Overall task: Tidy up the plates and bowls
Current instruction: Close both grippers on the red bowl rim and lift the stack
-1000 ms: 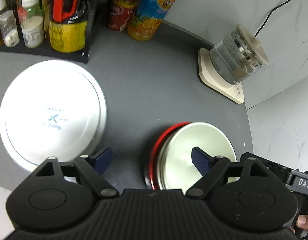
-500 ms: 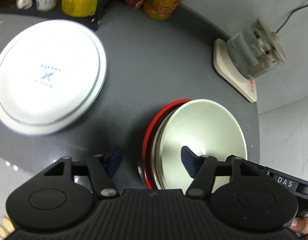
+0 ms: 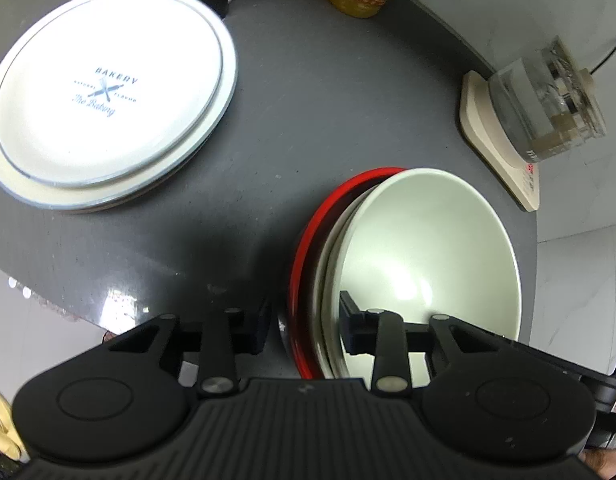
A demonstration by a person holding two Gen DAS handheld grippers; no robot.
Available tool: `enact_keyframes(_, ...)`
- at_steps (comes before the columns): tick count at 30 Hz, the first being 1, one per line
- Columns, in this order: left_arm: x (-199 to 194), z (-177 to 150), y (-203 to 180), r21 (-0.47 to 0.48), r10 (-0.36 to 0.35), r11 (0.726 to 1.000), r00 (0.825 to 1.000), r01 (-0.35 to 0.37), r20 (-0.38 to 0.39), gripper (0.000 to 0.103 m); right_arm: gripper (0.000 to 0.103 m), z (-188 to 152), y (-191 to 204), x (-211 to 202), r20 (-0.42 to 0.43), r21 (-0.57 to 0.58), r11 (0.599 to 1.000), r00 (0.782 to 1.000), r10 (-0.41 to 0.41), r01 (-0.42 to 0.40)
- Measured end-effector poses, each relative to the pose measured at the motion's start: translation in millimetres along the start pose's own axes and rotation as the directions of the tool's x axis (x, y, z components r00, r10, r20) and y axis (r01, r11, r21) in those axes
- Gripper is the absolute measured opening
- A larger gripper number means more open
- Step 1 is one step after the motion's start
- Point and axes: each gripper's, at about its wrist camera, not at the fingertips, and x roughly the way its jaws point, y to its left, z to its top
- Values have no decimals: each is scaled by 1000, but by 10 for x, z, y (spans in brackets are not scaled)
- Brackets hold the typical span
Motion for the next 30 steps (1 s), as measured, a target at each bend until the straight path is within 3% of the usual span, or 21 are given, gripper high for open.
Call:
enact_keyframes(5, 40, -26, -33, -7, 19, 1000, 1000, -19, 0, 27, 31, 12, -11, 66, -25, -21, 1000, 1000, 17, -17)
enact_keyframes(12, 12, -45, -43, -6, 39, 999, 999, -39, 3, 26, 30, 13, 11, 59, -20, -53, 999, 1000, 11, -12)
enact_keyframes(30, -366, 129, 119, 5, 16, 1000, 993, -17, 118, 26, 30, 194, 409, -38, 46, -113, 993, 998, 37, -31)
